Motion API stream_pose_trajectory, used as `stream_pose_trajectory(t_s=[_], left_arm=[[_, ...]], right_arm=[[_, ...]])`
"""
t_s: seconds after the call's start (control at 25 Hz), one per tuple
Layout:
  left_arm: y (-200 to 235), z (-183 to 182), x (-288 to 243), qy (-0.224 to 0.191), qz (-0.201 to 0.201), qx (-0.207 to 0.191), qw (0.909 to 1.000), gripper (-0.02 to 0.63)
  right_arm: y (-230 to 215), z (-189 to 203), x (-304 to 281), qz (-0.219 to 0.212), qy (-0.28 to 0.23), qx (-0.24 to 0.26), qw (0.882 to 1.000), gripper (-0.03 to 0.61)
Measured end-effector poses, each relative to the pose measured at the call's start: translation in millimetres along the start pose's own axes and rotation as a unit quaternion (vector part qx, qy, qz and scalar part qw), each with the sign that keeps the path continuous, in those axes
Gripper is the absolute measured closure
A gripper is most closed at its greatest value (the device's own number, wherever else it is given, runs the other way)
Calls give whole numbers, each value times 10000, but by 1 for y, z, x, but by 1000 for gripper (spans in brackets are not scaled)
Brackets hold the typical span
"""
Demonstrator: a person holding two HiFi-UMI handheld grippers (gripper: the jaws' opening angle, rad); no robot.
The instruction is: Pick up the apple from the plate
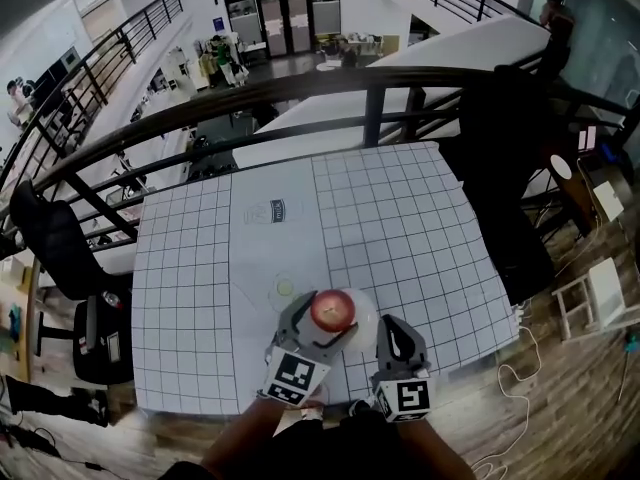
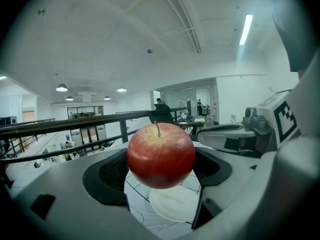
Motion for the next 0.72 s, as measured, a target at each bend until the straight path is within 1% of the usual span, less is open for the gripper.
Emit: stream_pose_trajectory(t_s=[0.16, 0.28, 0.52, 0.64, 0.72], left_arm=[[2, -14, 17, -219, 48, 41, 9997, 200], [2, -17, 26, -221, 40, 101, 9997, 201], [1, -17, 48, -241, 17, 186, 9995, 200], [0, -21, 55, -308, 30, 170, 9994, 201], [1, -25, 56, -344, 50, 145, 9993, 201]], right_arm=[[8, -25, 0, -92, -344, -45, 9994, 554], [13, -36, 4, -221, -560, -86, 9981, 554], [23, -39, 17, -162, -459, -29, 9988, 554], [26, -43, 20, -115, -330, 84, 9994, 555], [27, -49, 20, -170, -378, 184, 9990, 555]])
Point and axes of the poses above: the fingertips, and each gripper's own axes: x backward along the fingers, y to its left, z out of its underside, the point moved 3 cm from there along x, backward along the fingers, and after that the axes turned 8 degrees about -z, right-handed, at the moved point
